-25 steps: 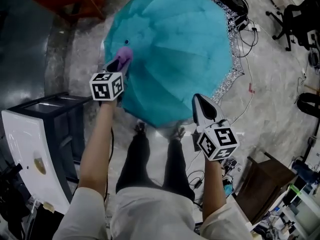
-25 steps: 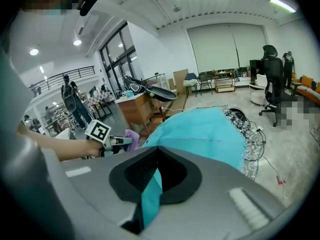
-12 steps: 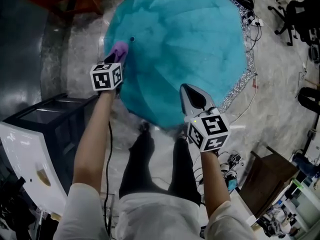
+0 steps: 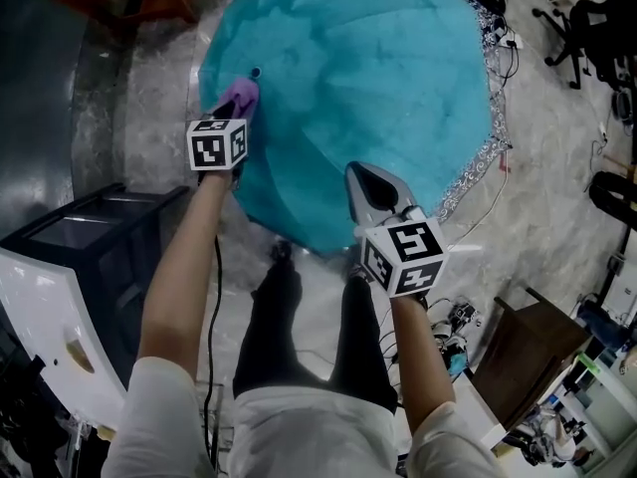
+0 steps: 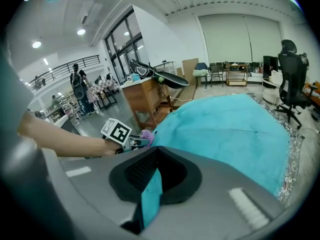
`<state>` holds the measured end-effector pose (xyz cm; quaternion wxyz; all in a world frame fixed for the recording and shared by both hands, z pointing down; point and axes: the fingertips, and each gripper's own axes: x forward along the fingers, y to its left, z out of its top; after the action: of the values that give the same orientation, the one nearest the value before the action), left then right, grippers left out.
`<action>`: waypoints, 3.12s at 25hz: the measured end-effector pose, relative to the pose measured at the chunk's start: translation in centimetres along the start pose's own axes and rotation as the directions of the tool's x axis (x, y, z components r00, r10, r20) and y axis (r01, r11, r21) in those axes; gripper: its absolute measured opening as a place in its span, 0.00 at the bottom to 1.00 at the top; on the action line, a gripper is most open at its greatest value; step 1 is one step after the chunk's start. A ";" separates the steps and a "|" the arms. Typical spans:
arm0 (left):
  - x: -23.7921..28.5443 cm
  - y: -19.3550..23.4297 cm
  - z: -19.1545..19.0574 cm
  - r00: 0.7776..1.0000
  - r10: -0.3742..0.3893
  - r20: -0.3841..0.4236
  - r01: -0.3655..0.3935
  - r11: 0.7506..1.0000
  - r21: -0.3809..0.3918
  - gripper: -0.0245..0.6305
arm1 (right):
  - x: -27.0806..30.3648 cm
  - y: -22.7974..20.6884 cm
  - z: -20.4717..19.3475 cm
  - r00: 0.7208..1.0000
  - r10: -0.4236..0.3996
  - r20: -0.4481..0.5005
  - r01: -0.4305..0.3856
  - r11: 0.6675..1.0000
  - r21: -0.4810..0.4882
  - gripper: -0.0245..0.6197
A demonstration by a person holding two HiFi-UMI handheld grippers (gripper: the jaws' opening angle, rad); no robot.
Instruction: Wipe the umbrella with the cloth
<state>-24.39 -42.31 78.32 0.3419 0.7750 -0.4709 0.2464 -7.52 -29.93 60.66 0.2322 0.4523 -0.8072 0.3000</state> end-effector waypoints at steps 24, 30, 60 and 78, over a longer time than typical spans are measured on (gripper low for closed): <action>-3.4 -18.4 -1.1 0.993 0.083 0.089 -0.078 0.995 -0.054 0.24 | -15.1 -11.2 -3.0 0.999 -0.032 0.040 0.031 0.999 0.021 0.05; -4.2 -25.1 -2.2 0.994 0.054 0.095 -0.050 0.998 -0.044 0.24 | -19.6 -14.2 -4.1 0.998 -0.038 0.047 0.038 0.999 0.015 0.04; -1.7 -56.7 -19.0 0.897 -0.398 -0.190 0.420 0.903 0.093 0.24 | -34.7 -20.7 -14.6 0.988 -0.150 0.045 0.147 0.987 0.067 0.05; -11.6 -35.1 -8.2 0.929 -0.351 0.118 0.353 0.936 0.004 0.24 | -23.3 -10.1 -8.3 0.998 -0.046 0.046 0.044 0.998 0.042 0.05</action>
<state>1.66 -18.26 64.97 0.3592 0.8569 -0.3456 0.1312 13.34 -14.54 54.23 0.2104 0.4819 -0.7957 0.3006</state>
